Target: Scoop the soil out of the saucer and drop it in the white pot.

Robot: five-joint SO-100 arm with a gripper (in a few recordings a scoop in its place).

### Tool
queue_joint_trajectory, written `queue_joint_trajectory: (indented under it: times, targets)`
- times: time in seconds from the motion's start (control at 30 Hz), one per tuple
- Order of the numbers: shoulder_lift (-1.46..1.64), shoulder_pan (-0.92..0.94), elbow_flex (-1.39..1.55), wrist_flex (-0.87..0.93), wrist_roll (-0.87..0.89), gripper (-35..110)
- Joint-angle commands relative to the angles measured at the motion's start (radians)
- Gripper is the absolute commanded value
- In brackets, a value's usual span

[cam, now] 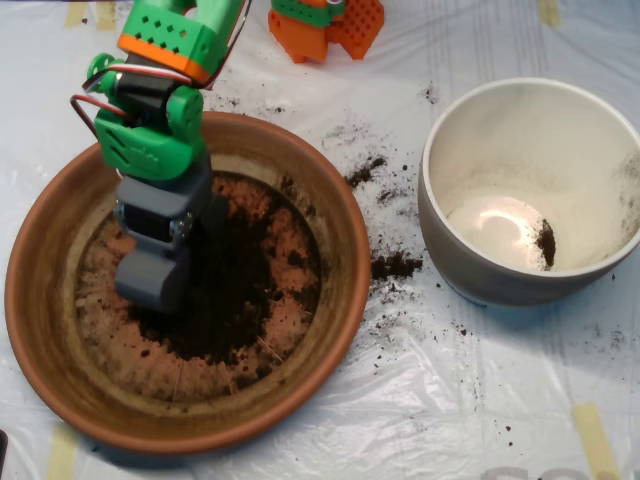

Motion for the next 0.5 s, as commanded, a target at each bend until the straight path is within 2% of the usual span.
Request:
queue_joint_trajectory:
  times: [0.0, 0.17, 0.47]
  targets:
    - [0.109, 0.009, 0.028, -0.003, -0.018, 11]
    - [0.107, 0.015, 0.015, 0.000, -0.005, 0]
    - [0.106, 0.011, -0.074, 0.043, -0.003, 0]
